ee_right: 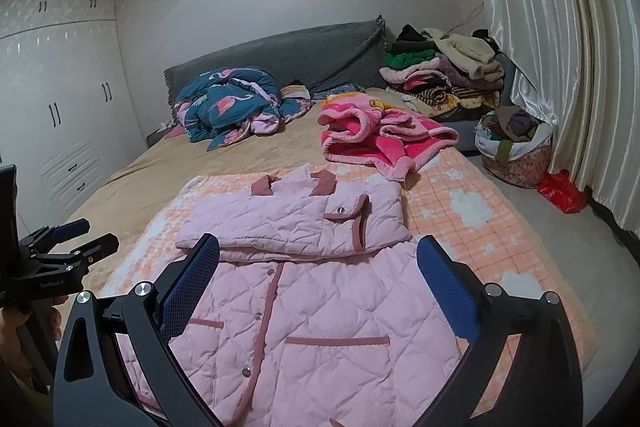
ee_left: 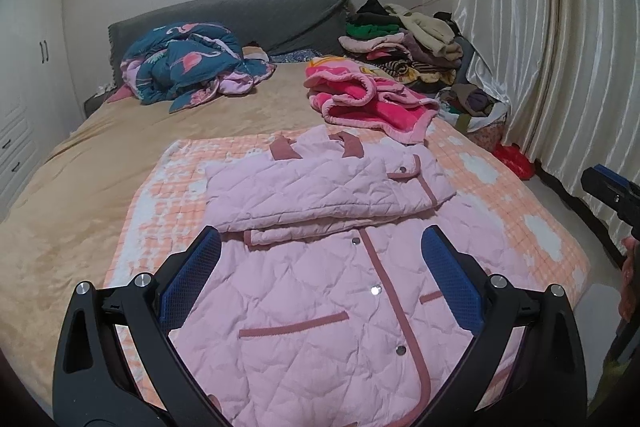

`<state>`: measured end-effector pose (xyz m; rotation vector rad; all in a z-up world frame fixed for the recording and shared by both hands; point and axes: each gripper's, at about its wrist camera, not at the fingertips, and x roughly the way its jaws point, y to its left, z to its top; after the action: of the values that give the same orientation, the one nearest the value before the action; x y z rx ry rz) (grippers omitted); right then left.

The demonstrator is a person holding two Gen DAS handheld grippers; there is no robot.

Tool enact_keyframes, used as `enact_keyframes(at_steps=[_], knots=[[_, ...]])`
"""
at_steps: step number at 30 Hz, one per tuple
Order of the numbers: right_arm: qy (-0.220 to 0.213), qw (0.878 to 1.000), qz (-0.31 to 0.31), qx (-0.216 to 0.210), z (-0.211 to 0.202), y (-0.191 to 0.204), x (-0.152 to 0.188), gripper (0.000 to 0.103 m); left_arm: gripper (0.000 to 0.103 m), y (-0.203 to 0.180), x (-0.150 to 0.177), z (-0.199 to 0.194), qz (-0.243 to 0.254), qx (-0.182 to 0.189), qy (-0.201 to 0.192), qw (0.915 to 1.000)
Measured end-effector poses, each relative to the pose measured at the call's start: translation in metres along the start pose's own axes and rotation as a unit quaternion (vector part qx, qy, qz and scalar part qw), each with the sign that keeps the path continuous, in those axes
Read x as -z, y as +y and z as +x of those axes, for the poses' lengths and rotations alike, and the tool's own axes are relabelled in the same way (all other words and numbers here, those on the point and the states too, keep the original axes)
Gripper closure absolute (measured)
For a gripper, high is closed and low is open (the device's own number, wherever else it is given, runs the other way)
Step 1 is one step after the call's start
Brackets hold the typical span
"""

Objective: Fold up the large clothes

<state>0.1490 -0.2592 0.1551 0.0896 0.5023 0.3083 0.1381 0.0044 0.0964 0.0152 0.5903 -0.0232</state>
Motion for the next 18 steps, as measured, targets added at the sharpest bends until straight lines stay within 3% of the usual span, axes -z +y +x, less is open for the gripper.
enact_keyframes(at_steps=[18], knots=[[-0.013,0.999,-0.046,-0.011,-0.030,0.029,0.016,0.004,0.009,-0.001,0.032,-0.034,0.006,-0.007,-0.016,0.9998]])
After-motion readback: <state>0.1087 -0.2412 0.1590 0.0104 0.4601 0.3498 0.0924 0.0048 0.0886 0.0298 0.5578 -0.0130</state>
